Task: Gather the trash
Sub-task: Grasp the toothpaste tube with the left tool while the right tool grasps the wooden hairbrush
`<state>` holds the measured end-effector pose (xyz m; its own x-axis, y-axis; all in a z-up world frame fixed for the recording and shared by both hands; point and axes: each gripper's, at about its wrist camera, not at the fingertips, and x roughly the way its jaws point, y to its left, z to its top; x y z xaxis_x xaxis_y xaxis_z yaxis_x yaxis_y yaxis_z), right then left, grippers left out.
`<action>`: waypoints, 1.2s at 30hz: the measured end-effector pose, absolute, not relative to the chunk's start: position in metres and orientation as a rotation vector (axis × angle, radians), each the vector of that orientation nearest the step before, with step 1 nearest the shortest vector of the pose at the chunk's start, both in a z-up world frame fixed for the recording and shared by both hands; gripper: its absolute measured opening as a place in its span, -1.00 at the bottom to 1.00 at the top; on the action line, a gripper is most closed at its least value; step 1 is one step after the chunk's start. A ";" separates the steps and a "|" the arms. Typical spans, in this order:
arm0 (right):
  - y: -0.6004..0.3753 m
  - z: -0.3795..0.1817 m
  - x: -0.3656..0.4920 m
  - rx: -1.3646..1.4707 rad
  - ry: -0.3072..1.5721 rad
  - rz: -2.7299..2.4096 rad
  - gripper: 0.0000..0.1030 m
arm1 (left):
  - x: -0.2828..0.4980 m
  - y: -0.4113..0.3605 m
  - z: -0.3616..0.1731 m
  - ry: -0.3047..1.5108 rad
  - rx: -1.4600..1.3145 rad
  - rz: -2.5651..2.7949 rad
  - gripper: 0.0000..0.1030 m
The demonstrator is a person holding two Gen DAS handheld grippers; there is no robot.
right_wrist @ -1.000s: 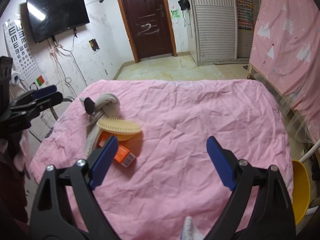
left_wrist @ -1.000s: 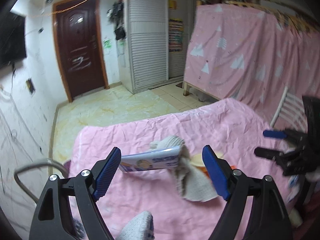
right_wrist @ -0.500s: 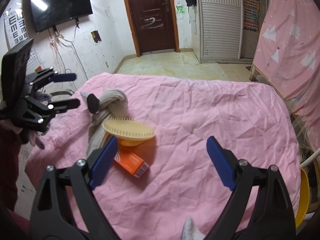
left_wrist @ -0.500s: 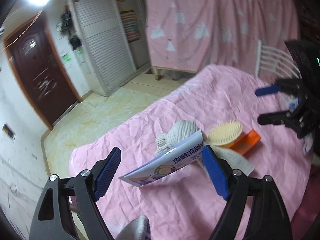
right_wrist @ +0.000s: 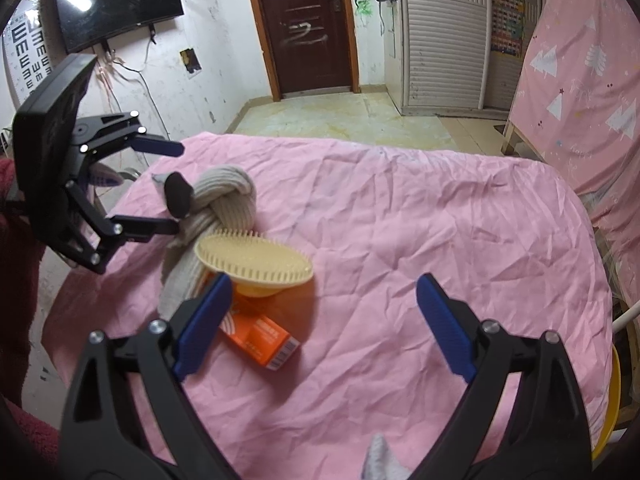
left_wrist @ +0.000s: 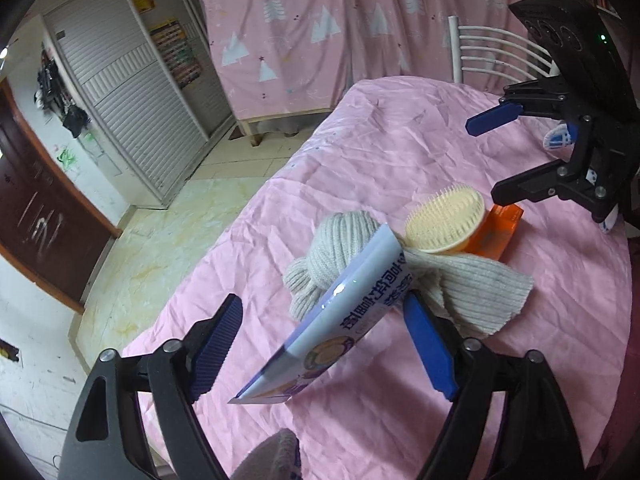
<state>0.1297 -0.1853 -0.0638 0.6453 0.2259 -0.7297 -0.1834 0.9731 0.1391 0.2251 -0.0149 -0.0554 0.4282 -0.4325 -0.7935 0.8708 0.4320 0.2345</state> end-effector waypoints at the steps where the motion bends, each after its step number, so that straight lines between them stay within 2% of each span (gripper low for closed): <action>1: -0.185 -0.064 0.130 0.054 0.838 0.234 0.73 | 0.224 -0.016 -0.056 0.726 0.713 -0.917 0.16; 3: -0.186 -0.065 0.131 0.058 0.839 0.236 0.74 | 0.221 -0.016 -0.059 0.748 0.715 -0.940 -0.11; 11: -0.181 -0.066 0.130 0.069 0.836 0.281 0.74 | 0.215 -0.001 -0.063 0.808 0.609 -0.936 -0.70; 17: -0.164 -0.063 0.126 0.021 0.821 0.333 0.73 | 0.212 0.017 -0.057 0.791 0.524 -0.862 -0.81; 22: -0.147 -0.064 0.132 -0.074 0.809 0.346 0.73 | 0.210 0.030 -0.049 0.771 0.464 -0.803 -0.82; 24: -0.140 -0.065 0.136 -0.116 0.805 0.349 0.63 | 0.207 0.033 -0.047 0.764 0.456 -0.797 -0.82; 28: -0.131 -0.070 0.146 -0.166 0.818 0.354 0.23 | 0.204 0.033 -0.047 0.756 0.453 -0.784 -0.82; 31: -0.127 -0.072 0.150 -0.192 0.828 0.359 -0.18 | 0.203 0.034 -0.047 0.756 0.446 -0.776 -0.82; 32: -0.126 -0.074 0.152 -0.202 0.833 0.358 -0.41 | 0.203 0.034 -0.047 0.757 0.445 -0.776 -0.82; 36: -0.127 -0.074 0.154 -0.201 0.824 0.349 -0.62 | 0.201 0.034 -0.045 0.752 0.443 -0.762 -0.82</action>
